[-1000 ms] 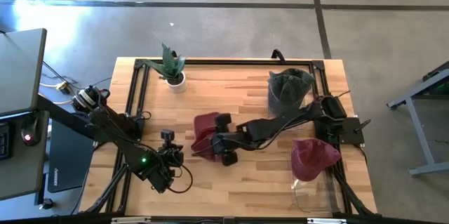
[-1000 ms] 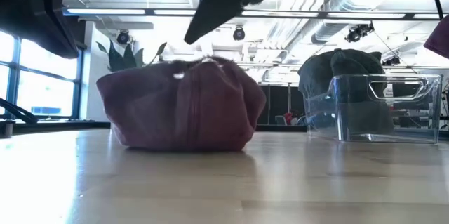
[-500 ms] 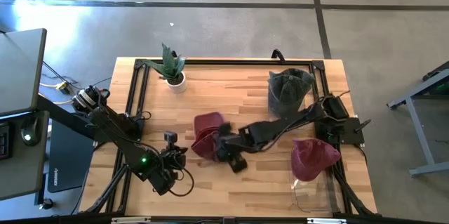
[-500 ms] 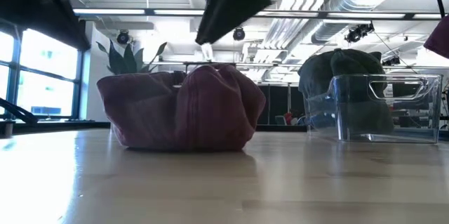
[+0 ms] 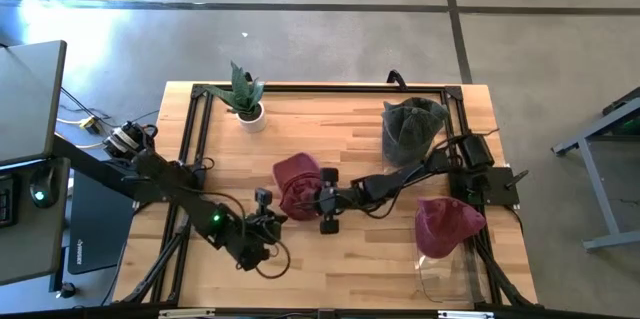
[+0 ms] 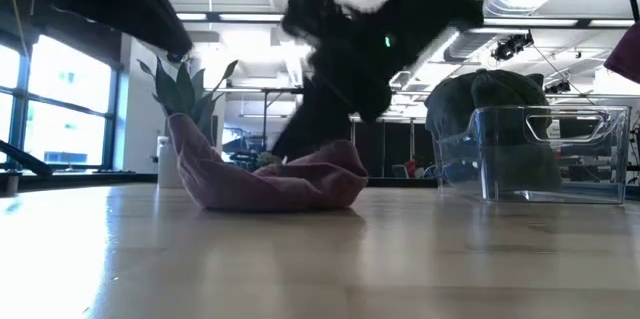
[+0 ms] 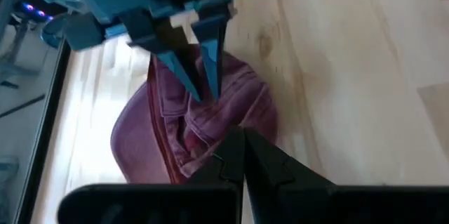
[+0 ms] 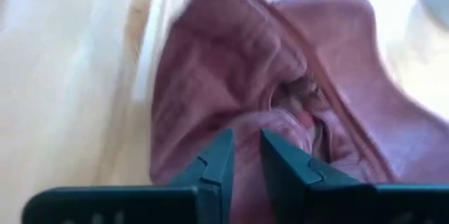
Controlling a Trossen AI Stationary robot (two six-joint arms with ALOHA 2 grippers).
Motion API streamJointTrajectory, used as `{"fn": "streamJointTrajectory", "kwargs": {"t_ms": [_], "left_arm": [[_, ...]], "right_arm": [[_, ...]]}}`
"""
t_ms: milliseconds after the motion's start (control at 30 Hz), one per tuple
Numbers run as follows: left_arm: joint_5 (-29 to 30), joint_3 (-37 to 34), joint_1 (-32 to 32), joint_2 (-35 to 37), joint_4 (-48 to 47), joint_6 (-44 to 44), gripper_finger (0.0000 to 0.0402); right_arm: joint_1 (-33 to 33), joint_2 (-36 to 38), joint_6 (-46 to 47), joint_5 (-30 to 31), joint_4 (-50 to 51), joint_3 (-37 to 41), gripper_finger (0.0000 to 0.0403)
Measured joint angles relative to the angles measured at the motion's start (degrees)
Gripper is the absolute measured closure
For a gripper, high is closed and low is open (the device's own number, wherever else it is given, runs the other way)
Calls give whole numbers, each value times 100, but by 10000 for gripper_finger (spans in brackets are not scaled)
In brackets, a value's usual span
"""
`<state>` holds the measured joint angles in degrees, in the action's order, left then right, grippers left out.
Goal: Pick & Place hat
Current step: Put the red cap into the bottom transparent bin
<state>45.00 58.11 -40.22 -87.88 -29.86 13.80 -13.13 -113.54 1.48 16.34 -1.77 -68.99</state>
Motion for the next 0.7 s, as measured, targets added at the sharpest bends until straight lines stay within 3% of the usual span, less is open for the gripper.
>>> {"fn": "streamJointTrajectory", "kwargs": {"t_ms": [100,333,433,533,600,700], "left_arm": [[-226,0,261,-1,53,-3,401],[-494,-2,537,-246,240,-38,401],[-573,-2,533,-415,553,-345,401],[-1047,0,539,-618,893,-818,401],[-1380,0,539,-807,1157,-1179,401],[-1419,0,536,-1109,1464,-1758,397]], "right_arm": [[126,-17,-41,-127,-285,242,350],[-90,613,-542,1044,308,194,378],[-261,1094,-414,1002,826,227,386],[-466,1524,-151,825,1342,363,390],[-636,1817,-6,658,1472,529,391],[-879,2167,-4,396,1436,856,391]]}}
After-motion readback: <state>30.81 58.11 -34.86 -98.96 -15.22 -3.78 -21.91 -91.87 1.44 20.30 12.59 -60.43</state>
